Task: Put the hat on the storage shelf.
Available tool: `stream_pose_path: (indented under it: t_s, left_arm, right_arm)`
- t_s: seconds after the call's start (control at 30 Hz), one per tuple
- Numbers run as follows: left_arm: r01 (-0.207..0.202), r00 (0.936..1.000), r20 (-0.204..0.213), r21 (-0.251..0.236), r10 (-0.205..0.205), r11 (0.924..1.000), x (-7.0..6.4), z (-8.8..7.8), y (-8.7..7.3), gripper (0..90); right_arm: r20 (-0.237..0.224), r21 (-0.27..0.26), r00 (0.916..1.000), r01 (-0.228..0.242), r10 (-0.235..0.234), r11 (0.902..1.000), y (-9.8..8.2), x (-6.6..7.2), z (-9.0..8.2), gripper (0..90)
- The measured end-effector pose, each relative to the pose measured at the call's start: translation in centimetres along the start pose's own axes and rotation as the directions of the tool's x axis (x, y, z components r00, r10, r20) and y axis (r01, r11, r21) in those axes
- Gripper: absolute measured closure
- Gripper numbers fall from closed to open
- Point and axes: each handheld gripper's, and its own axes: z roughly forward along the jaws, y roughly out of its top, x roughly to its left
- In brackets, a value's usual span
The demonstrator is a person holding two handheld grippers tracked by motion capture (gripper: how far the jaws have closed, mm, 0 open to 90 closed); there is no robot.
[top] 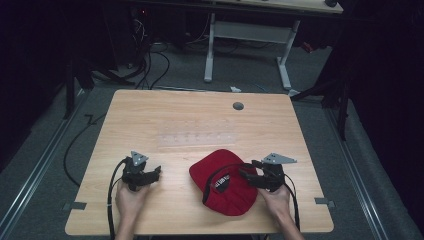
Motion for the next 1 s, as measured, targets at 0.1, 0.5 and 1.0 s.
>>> stream_pose_path:
  t_s: [0.1,0.5,1.0]
  left_arm:
    - [0.0,1.0,0.0,0.0,0.0,1.0,0.0,0.0,0.0,28.7]
    - [0.0,1.0,0.001,0.0,0.0,1.0,0.0,0.0,0.0,28.6]
    - [-0.002,1.0,0.003,0.002,0.002,1.0,0.0,0.0,0.0,28.1]
  right_arm:
    - [-0.005,0.015,1.0,0.005,-0.005,0.9999,-0.1,0.0,0.7,31.6]
    - [-0.05,0.061,0.9987,-0.004,0.007,0.9981,-0.4,-0.1,2.7,46.6]
    - [-0.138,0.069,0.9904,0.01,0.0,0.9975,-0.5,-0.4,2.7,78.9]
